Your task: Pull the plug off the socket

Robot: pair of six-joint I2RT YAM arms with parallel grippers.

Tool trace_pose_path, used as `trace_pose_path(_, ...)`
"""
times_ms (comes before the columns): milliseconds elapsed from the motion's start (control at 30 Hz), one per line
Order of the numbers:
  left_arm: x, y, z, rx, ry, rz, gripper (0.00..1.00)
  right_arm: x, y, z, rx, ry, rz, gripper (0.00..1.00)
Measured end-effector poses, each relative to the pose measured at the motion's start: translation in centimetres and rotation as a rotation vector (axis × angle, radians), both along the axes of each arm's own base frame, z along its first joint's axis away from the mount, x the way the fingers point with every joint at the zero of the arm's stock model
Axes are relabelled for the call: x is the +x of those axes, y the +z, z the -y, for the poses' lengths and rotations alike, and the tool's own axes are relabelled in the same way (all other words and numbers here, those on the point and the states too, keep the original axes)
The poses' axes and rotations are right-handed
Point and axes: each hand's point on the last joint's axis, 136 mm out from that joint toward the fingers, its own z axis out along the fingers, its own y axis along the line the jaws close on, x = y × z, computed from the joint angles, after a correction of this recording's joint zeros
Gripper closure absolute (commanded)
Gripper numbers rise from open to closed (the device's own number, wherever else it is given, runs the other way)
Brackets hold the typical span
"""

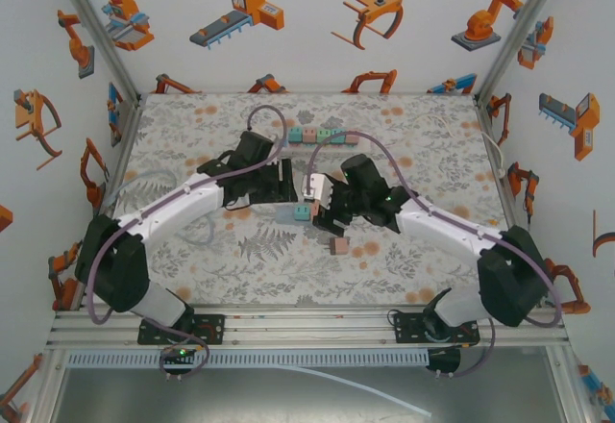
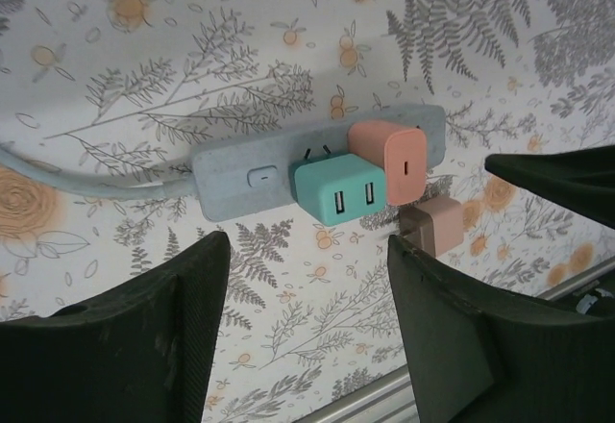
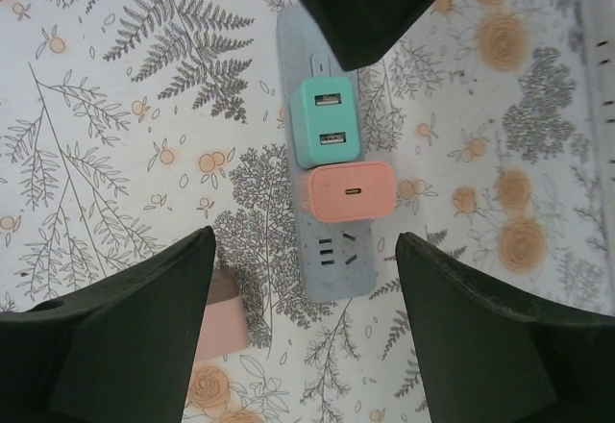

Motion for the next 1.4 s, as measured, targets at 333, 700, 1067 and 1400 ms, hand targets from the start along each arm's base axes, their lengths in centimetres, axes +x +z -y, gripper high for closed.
trace_pose_path(333, -0.1, -4.1, 0.2, 0.051, -0.009, -0.099, 0.47, 0.7, -2.7, -0.4, 0.000, 0.013, -0.076, 0.32)
trace_pose_path(700, -0.1, -4.8, 0.9, 0.033, -0.025, -0.115, 0.47, 1.7, -2.7, -0.5, 0.023, -0.001, -0.063, 0.32)
trace_pose_path(1067, 0.2, -4.8, 1.5, 0.020, -0.035, -0.119, 0.52, 2.7, -5.6, -1.2, 0.024, 0.011, -0.125, 0.42)
trace_pose_path(1400, 0.2, -5.0, 2.1, -0.002, -0.052, -0.129, 0.56, 3.5, -5.6, -1.4, 0.051, 0.019, -0.126, 0.58)
